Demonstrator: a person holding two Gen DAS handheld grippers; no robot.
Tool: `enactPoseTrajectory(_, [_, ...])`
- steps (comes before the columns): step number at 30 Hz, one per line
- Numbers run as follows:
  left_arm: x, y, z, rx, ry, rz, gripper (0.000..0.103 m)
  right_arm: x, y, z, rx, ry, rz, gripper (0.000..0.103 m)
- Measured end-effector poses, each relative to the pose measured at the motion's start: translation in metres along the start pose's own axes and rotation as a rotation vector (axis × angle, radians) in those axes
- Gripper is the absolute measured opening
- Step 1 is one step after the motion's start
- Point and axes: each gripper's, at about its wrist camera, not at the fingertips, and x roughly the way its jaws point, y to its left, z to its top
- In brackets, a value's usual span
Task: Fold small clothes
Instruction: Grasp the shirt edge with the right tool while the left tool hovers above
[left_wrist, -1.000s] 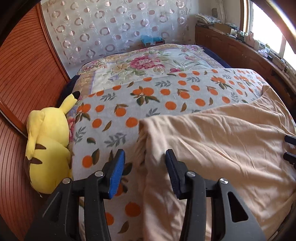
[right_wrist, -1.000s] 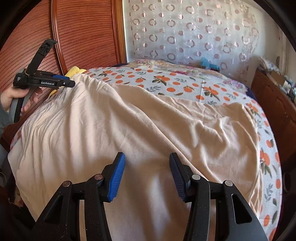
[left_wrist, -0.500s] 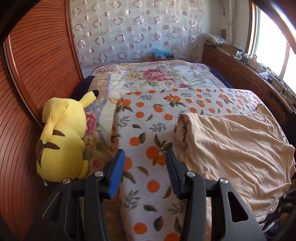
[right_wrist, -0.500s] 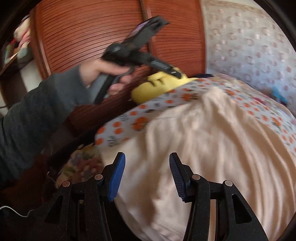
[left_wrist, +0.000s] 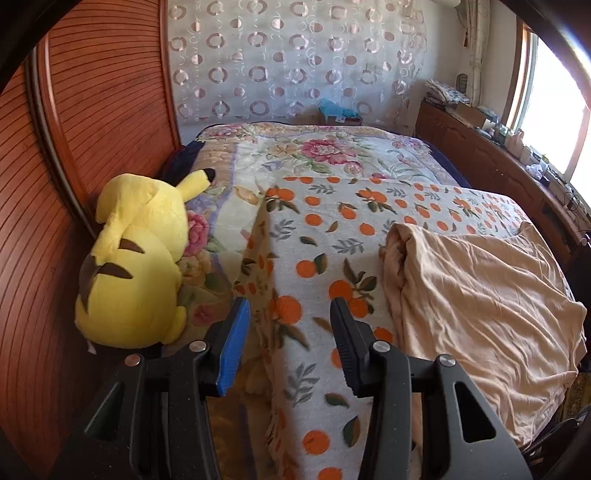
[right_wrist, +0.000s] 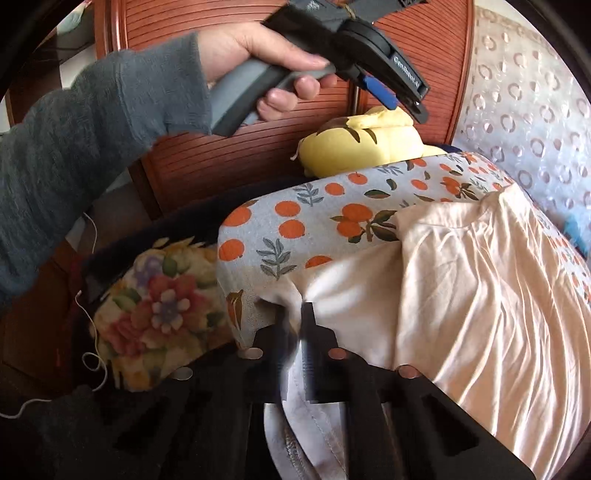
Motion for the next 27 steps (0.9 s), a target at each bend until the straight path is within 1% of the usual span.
enactPoseTrajectory(3, [0.022, -0.013, 0.011, -0.007, 0.018, -0.079, 0.046, -0.017, -0.011, -0.002, 0.051, -0.064, 0.014, 0.005])
enactPoseTrajectory(7, [0.061, -0.037, 0.026, -0.022, 0.078, -0.168, 0.046, -0.037, -0.021, -0.011, 0.094, -0.121, -0.007, 0.005])
enactPoseTrajectory(9, [0.076, -0.05, 0.029, -0.013, 0.104, -0.186, 0.046, -0.044, -0.024, -0.018, 0.115, -0.144, -0.022, 0.005])
enactPoseTrajectory(13, [0.098, -0.069, 0.031, 0.014, 0.161, -0.179, 0.046, -0.059, -0.033, -0.034, 0.161, -0.191, -0.049, 0.005])
enactPoseTrajectory(14, [0.097, -0.073, 0.032, 0.02, 0.151, -0.17, 0.046, -0.066, -0.035, -0.039, 0.173, -0.202, -0.05, 0.005])
enactPoseTrajectory(15, [0.097, -0.075, 0.033, 0.017, 0.146, -0.183, 0.046, -0.069, -0.036, -0.041, 0.182, -0.212, -0.053, 0.005])
enactPoseTrajectory(17, [0.096, -0.076, 0.035, -0.005, 0.143, -0.233, 0.046, -0.076, -0.038, -0.047, 0.197, -0.231, -0.058, 0.005])
enactPoseTrajectory(18, [0.094, -0.077, 0.036, -0.011, 0.138, -0.246, 0.046, -0.081, -0.04, -0.049, 0.203, -0.239, -0.059, 0.005])
enactPoseTrajectory(21, [0.086, -0.081, 0.038, -0.014, 0.118, -0.242, 0.046, -0.089, -0.041, -0.056, 0.213, -0.254, -0.066, 0.005])
enactPoseTrajectory(27, [0.068, -0.079, 0.049, -0.049, 0.05, -0.271, 0.046, -0.096, -0.044, -0.063, 0.229, -0.265, -0.075, 0.005])
